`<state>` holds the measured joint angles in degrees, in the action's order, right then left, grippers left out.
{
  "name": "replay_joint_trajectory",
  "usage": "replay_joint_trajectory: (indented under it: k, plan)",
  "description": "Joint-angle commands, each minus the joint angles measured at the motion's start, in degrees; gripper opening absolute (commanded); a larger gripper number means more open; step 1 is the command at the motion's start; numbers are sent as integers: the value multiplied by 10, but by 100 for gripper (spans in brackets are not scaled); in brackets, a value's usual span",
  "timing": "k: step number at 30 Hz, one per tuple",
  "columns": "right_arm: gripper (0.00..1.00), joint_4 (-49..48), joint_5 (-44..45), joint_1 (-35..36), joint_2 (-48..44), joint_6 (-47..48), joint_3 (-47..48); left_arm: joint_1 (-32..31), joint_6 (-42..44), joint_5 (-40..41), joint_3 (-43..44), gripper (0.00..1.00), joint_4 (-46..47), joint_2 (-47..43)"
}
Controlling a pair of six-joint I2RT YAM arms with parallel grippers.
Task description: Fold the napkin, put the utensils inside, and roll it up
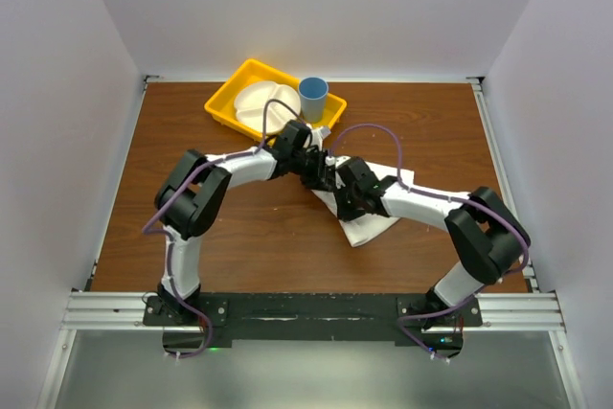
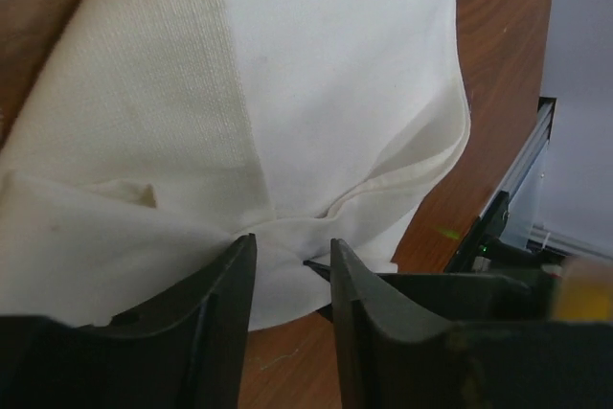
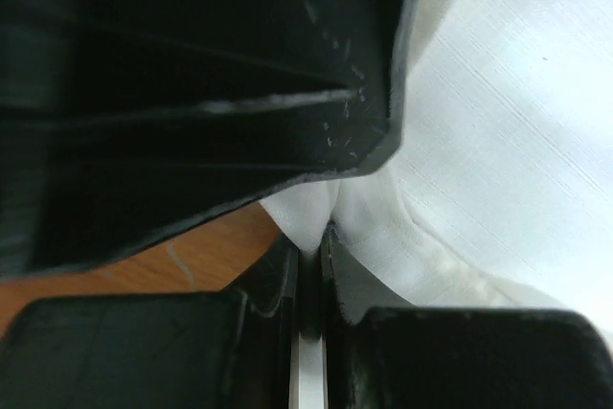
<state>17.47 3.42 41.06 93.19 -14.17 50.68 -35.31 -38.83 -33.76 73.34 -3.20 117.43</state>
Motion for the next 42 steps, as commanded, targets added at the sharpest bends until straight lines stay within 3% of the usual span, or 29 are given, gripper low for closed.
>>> replay_joint_trajectory:
  k: [1,10,15,16,21,27,31,38,42]
  plan:
    - [0,-75,-190,-34,-5,-68,-90,17,7,54,37,48,-66,-90]
    - [0,-248,-401,-149,23,-160,-182,20,21,95,5,50,-125,-202]
    - [0,-322,-445,-177,37,-204,-219,15,3,108,-58,52,-138,-214]
    - [0,-328,-449,-177,38,-208,-229,14,-15,135,-65,64,-145,-212]
    - [0,-331,-441,-179,35,-205,-242,11,-79,158,-79,60,-159,-170]
    - [0,-298,-424,-179,29,-176,-235,-7,-168,159,-56,64,-146,-114]
    - [0,-267,-406,-179,16,-158,-224,-30,-219,214,6,69,-217,-71]
    - [0,-205,-366,-180,-3,-108,-201,-57,-306,251,54,67,-294,-16]
    - [0,-160,-336,-180,-23,-90,-179,-64,-339,267,52,53,-320,1]
